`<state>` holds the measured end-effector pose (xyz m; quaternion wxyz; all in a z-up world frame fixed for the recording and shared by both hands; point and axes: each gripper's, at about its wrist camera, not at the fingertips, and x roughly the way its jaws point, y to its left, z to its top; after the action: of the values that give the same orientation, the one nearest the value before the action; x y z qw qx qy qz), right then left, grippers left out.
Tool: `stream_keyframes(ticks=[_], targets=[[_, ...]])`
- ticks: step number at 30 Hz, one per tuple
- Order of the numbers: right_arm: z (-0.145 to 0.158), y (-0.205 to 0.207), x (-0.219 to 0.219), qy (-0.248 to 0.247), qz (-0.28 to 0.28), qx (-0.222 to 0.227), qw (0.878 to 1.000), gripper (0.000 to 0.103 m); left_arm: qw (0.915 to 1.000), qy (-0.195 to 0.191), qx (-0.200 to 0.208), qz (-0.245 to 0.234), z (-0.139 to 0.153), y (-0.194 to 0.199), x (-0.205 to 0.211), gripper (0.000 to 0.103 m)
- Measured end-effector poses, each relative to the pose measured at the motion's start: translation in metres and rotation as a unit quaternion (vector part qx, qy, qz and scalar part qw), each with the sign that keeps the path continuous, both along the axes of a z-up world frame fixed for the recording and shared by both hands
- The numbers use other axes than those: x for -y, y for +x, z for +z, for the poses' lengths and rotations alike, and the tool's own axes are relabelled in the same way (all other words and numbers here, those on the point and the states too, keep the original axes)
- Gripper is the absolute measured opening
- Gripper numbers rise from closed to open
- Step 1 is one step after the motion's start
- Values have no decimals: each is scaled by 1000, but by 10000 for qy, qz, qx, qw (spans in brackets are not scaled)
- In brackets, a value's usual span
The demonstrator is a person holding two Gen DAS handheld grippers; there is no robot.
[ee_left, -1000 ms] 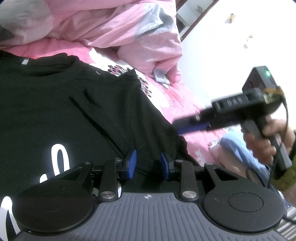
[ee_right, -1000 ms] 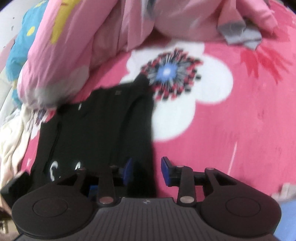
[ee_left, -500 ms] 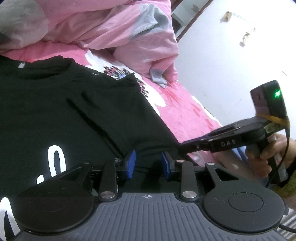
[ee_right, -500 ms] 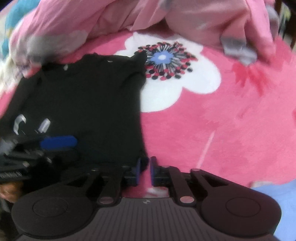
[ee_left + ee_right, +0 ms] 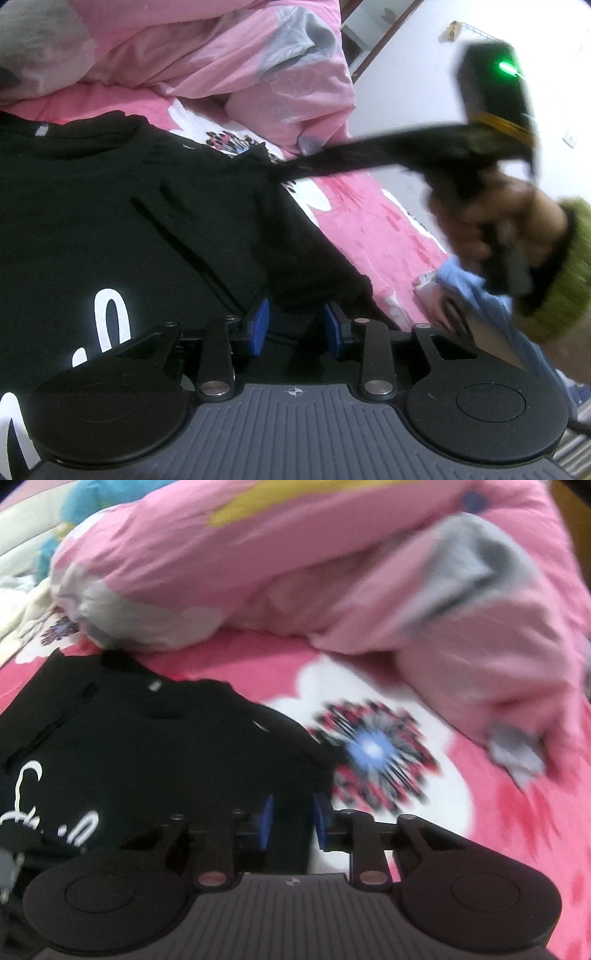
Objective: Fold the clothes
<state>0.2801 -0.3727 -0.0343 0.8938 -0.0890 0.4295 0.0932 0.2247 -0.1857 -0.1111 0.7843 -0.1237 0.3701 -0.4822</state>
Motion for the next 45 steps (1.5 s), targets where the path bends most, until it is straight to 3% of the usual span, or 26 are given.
stream_keyframes(ticks=[4, 9, 12, 15, 17, 19, 21, 25, 30, 32, 36, 38, 41, 45], targets=[[-32, 41, 24, -346, -355, -160, 9986, 8, 10000, -34, -28, -1, 0, 1, -1, 33], [-19, 52, 69, 475, -1098, 461, 9917, 10, 10000, -41, -42, -2, -2, 1, -1, 33], [-5, 41, 78, 953, -1064, 410, 9889, 11, 10000, -39, -43, -1, -4, 1, -1, 33], [-3, 35, 69, 1224, -558, 88, 9909, 11, 10000, -33, -41, 0, -5, 1, -1, 33], [-13, 37, 54, 1232, -153, -272, 9919, 11, 10000, -38, -48, 1, -6, 1, -1, 33], [-28, 44, 45, 1010, -143, -456, 9937, 11, 10000, -53, -58, 3, -6, 1, -1, 33], [-22, 41, 50, 856, -539, -263, 9945, 7, 10000, -73, -65, 6, -6, 2, -1, 33], [-3, 32, 62, 603, -1386, 204, 9883, 12, 9999, -112, -74, 30, -4, 3, -3, 33], [44, -49, 62, 815, -1355, 260, 9871, 13, 9991, -324, 7, 286, 7, 5, -12, 35], [48, -78, 51, 865, -1148, 114, 9895, 13, 9979, -377, -255, 465, 6, 15, -13, 35], [23, -110, 26, 1016, -832, -51, 9913, 13, 9934, -252, -762, 824, -9, 38, -12, 31], [1, -116, 23, 1164, -952, -183, 9885, 13, 9895, -414, -1013, 941, -10, 43, -19, 31], [-22, -137, 30, 1121, -1441, -393, 9824, 12, 9841, -343, -1087, 1360, -1, 45, -32, 34], [-2, -178, 38, 1732, -1747, -23, 9693, 15, 9798, -90, -1047, 1701, 24, 38, -50, 35]])
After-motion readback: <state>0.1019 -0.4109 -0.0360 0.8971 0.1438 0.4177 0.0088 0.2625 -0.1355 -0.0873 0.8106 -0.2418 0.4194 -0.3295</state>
